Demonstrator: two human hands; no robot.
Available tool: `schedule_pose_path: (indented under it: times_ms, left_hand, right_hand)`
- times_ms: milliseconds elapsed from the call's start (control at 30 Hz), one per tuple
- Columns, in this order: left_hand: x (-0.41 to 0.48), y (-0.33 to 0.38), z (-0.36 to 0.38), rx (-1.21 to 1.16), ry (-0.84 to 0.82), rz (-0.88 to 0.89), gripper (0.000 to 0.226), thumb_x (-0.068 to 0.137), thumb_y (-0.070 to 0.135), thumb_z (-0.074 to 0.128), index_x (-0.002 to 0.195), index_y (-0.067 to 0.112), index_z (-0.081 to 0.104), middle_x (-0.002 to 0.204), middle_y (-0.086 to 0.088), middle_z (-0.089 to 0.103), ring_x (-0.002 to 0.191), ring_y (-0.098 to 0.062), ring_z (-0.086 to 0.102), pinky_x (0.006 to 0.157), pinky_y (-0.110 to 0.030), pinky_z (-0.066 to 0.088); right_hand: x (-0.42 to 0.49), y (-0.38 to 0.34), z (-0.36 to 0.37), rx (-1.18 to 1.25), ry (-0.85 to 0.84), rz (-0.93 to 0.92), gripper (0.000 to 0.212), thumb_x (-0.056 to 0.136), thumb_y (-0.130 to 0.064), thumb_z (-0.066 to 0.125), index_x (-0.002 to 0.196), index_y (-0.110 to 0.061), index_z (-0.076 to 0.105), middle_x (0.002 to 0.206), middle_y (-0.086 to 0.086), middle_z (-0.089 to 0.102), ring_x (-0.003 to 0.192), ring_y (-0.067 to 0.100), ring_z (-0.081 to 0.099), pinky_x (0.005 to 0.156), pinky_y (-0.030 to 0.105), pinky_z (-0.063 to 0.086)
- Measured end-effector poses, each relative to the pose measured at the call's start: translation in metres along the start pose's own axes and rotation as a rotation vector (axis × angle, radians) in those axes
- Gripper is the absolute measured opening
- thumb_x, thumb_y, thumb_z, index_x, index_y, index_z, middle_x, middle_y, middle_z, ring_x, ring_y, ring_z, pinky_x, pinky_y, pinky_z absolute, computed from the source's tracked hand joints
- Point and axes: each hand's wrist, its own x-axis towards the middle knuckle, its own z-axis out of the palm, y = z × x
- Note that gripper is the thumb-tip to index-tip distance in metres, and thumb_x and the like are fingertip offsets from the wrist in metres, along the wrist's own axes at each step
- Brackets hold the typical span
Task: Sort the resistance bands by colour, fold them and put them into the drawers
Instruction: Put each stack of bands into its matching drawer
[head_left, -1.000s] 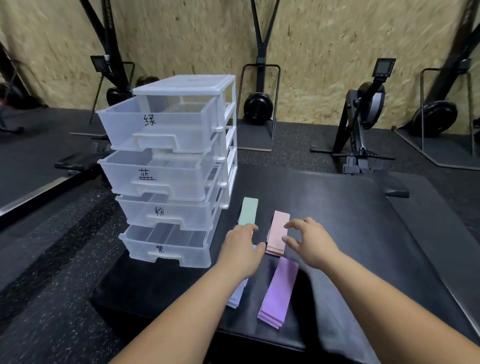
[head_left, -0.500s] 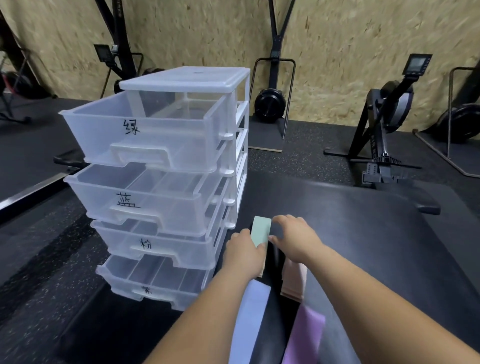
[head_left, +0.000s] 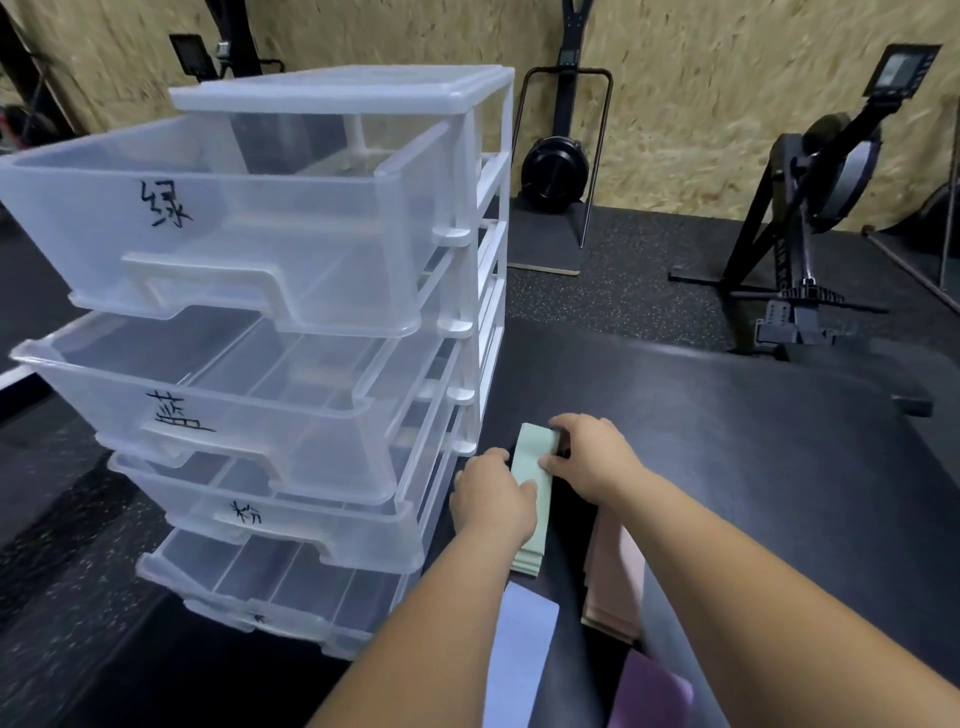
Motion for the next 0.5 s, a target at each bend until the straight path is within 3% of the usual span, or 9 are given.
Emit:
schedule_pose_path:
  times_ms: [67,167,267,367,500]
  left_hand:
    - [-0.003,0.001,-0.001,0.016,0.007,-0.002,0.057,0.096,0.036,0.072,0.148,0.024,0.054,0.141,0.002,0.06,0.131,-0.025,0.057,0.108,-0.047,0.05]
    - [-0.012,0.005,-0.002,0.071,0.029,0.03,0.054,0.1,0.035,0.067,0.151,0.024,0.05,0.145,0.0,0.054,0.133,-0.025,0.052,0.111,-0.045,0.046]
    - [-0.026,0.009,-0.007,0.113,0.045,0.107,0.06,0.104,0.028,0.062,0.158,0.021,0.039,0.155,-0.001,0.045,0.139,-0.025,0.048,0.113,-0.043,0.044]
    - [-0.042,0.014,-0.016,0.091,0.056,0.175,0.065,0.102,0.02,0.061,0.161,0.023,0.034,0.159,0.005,0.043,0.14,-0.022,0.05,0.113,-0.04,0.045]
    - [-0.071,0.028,-0.038,-0.065,0.104,0.207,0.055,0.101,0.025,0.06,0.154,0.028,0.045,0.149,0.009,0.054,0.129,-0.02,0.058,0.105,-0.037,0.049]
  right_hand:
    - [0.0,-0.004,-0.001,0.004,0.009,0.0,0.031,0.089,-0.035,0.076,0.119,-0.031,0.068,0.102,-0.007,0.067,0.119,0.028,0.055,0.097,0.044,0.052]
    - [-0.01,-0.01,-0.001,0.0,0.057,0.0,0.026,0.091,-0.03,0.073,0.114,-0.033,0.062,0.104,-0.005,0.064,0.109,0.024,0.051,0.087,0.04,0.051]
    - [-0.028,-0.01,-0.001,0.103,0.111,-0.014,0.028,0.085,-0.022,0.071,0.096,-0.04,0.053,0.091,-0.012,0.067,0.086,0.018,0.062,0.073,0.04,0.056]
    - [-0.052,-0.011,-0.016,0.199,0.15,-0.083,0.028,0.086,-0.02,0.073,0.097,-0.039,0.056,0.088,-0.015,0.069,0.083,0.008,0.065,0.076,0.037,0.057]
    - [-0.082,-0.02,-0.046,0.288,0.196,-0.177,0.028,0.091,-0.017,0.075,0.105,-0.035,0.06,0.094,-0.017,0.07,0.088,0.001,0.064,0.077,0.023,0.05]
